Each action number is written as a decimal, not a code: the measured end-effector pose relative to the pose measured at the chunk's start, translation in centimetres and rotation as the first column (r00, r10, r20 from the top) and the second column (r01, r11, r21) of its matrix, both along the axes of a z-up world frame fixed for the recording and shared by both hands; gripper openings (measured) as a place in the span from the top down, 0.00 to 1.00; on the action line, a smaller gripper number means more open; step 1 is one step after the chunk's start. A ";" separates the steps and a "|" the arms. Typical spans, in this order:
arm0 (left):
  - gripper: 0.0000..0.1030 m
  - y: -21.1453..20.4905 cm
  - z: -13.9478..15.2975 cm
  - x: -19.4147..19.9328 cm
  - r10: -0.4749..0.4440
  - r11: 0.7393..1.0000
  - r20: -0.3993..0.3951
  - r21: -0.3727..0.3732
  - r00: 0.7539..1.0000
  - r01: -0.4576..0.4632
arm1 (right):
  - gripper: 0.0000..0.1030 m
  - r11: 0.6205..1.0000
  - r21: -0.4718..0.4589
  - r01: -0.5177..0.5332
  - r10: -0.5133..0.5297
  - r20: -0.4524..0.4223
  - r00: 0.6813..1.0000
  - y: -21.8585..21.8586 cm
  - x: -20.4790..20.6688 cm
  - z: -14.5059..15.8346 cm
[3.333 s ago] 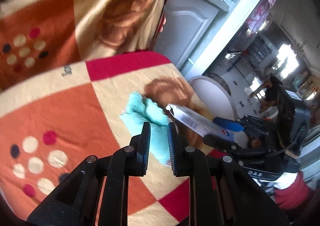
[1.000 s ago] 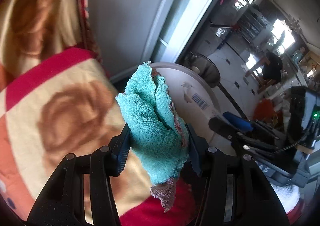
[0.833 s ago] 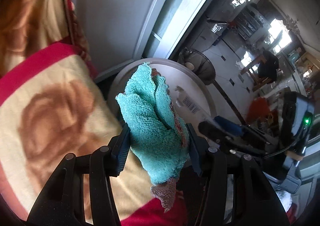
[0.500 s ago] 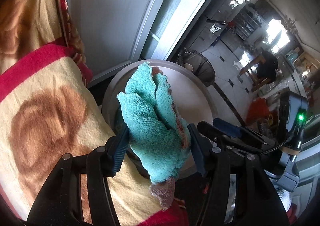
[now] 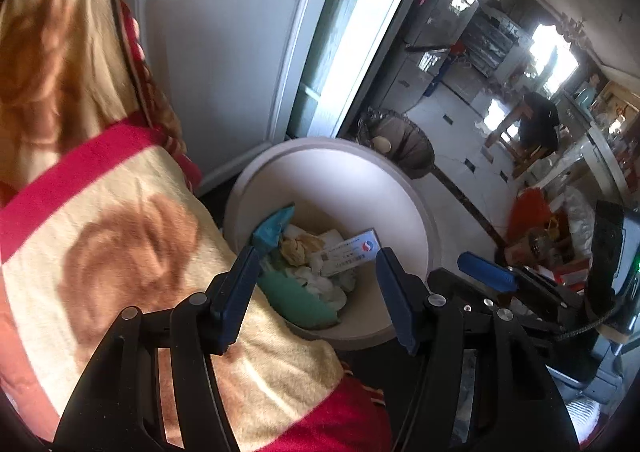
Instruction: Collect trash
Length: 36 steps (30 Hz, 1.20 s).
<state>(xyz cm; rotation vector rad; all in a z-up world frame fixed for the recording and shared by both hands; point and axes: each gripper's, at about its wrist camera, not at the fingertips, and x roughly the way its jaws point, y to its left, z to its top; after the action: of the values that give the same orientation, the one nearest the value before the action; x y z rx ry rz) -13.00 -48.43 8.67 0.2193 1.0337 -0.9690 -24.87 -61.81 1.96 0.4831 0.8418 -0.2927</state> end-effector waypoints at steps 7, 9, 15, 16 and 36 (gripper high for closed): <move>0.42 3.0 2.2 -0.4 0.044 0.998 0.034 -0.057 0.998 -0.042 | 0.53 0.999 -0.044 0.012 -0.010 0.053 0.999 2.2 -0.9 2.7; 0.42 3.7 3.2 -0.8 0.076 0.996 0.092 -0.048 0.993 -0.071 | 0.51 0.998 -0.056 0.022 -0.018 0.073 0.997 2.8 -1.3 3.5; 0.42 5.6 5.2 -2.7 0.098 0.995 0.243 -0.015 0.965 -0.097 | 0.36 0.995 -0.089 0.037 -0.027 0.104 0.994 4.4 -2.0 5.3; 0.42 5.9 5.3 -2.9 0.096 0.995 0.252 -0.019 0.963 -0.094 | 0.36 0.995 -0.093 0.035 -0.025 0.100 0.995 4.8 -2.0 5.5; 0.42 9.2 8.1 -5.1 0.141 0.989 0.329 -0.079 0.934 -0.122 | 0.34 0.980 -0.146 0.137 -0.118 0.131 0.984 7.8 -4.5 8.1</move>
<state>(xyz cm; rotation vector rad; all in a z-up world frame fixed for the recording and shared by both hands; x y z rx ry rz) -18.11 -39.28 16.77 0.2537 0.6977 -0.8049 -29.38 -54.02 10.09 0.4062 0.6648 -0.4393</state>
